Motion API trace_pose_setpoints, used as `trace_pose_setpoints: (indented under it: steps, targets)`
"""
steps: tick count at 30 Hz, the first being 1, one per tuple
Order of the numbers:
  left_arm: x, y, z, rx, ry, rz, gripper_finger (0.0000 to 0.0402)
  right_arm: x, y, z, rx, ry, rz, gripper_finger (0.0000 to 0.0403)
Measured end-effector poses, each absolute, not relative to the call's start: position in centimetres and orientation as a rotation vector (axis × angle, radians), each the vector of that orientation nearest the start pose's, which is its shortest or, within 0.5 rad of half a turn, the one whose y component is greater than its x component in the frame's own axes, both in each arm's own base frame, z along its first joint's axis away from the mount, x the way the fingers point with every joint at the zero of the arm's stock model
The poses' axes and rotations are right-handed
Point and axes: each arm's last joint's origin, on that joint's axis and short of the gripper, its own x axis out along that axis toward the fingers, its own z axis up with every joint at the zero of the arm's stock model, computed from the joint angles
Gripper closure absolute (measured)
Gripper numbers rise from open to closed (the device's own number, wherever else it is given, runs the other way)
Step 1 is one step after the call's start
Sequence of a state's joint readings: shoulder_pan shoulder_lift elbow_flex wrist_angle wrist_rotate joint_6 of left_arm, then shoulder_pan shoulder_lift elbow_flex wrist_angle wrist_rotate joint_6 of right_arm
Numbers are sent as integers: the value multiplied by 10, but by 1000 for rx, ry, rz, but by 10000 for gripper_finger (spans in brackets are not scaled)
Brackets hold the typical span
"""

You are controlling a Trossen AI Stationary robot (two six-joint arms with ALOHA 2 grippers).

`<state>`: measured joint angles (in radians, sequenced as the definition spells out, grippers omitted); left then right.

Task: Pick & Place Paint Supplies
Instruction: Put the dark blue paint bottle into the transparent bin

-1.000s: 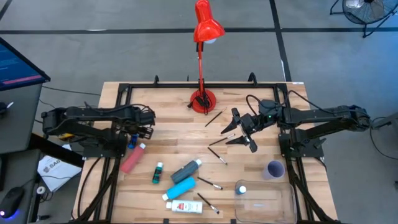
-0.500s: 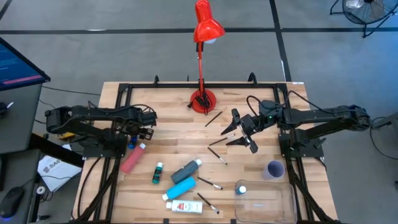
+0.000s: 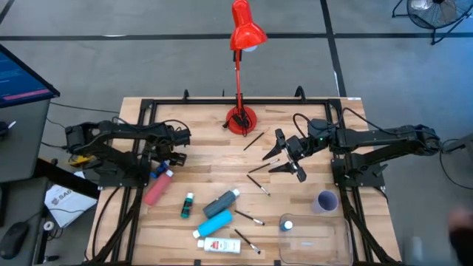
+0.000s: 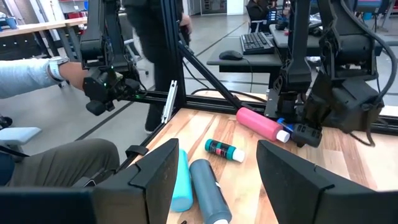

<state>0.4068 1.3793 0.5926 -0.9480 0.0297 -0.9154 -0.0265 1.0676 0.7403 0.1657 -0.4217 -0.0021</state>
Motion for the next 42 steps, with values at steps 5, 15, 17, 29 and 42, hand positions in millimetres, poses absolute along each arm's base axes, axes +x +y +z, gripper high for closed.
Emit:
trace_pose_setpoints:
  steps: [5, 15, 17, 29, 42]
  targets:
    - [161, 67, 131, -1060, 1501, 1009, 258, 237, 6, 298, 34, 158, 395, 194]
    - [160, 67, 134, -1049, 1472, 1008, 313, 237, 6, 298, 36, 158, 394, 194]
    - [161, 68, 135, -1044, 1443, 1008, 314, 237, 6, 298, 36, 158, 394, 194]
    - [181, 78, 138, -1030, 1189, 942, 317, 237, 6, 298, 35, 156, 394, 194]
    - [195, 88, 142, -1029, 1022, 869, 317, 237, 6, 298, 34, 155, 394, 194]
